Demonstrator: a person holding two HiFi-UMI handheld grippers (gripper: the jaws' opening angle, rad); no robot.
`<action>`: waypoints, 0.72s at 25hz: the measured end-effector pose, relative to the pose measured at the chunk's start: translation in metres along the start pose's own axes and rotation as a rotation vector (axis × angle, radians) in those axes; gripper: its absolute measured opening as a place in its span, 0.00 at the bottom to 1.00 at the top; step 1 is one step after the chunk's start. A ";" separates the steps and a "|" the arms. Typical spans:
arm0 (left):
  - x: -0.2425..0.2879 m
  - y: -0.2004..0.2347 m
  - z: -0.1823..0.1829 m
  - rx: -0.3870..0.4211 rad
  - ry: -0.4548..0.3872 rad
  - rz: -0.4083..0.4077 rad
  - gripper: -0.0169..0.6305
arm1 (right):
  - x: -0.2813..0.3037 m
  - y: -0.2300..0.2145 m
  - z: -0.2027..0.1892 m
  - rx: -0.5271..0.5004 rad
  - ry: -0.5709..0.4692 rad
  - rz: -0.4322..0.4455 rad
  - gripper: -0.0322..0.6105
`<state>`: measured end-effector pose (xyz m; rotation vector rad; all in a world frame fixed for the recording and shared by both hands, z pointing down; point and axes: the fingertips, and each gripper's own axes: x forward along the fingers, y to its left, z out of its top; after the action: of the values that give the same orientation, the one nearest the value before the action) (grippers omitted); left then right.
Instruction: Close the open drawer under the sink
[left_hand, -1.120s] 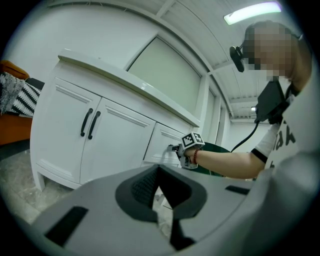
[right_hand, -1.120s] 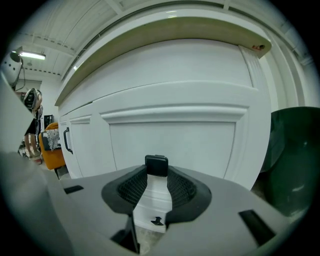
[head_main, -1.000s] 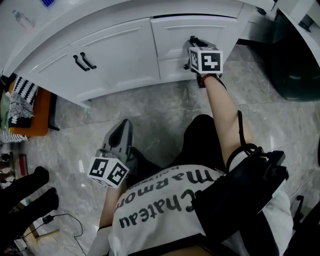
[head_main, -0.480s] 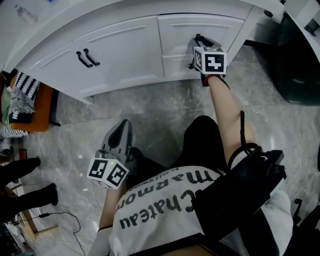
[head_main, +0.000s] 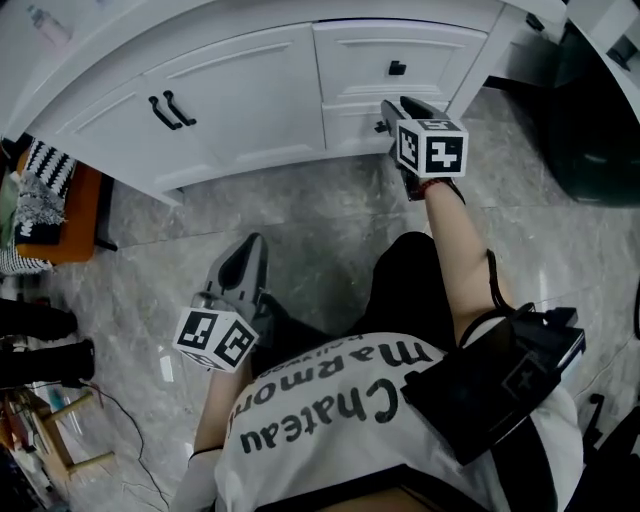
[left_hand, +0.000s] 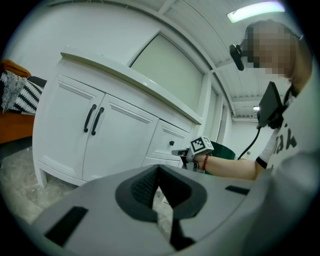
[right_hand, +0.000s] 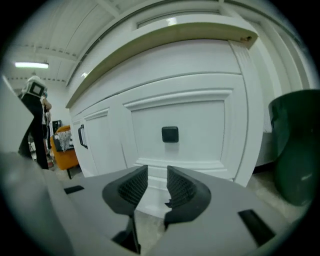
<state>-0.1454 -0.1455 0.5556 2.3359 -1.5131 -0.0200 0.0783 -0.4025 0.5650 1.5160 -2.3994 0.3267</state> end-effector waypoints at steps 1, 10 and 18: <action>0.003 0.000 -0.001 0.004 0.001 -0.012 0.04 | -0.006 0.003 -0.007 0.036 0.000 0.020 0.20; 0.049 -0.012 0.028 0.026 -0.005 -0.121 0.04 | -0.060 0.028 -0.035 0.195 -0.002 0.237 0.07; 0.069 -0.059 0.116 0.048 0.086 -0.218 0.04 | -0.136 0.049 0.050 0.322 -0.039 0.307 0.07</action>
<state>-0.0874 -0.2181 0.4418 2.4954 -1.2264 0.0618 0.0840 -0.2844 0.4677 1.2726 -2.7138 0.7893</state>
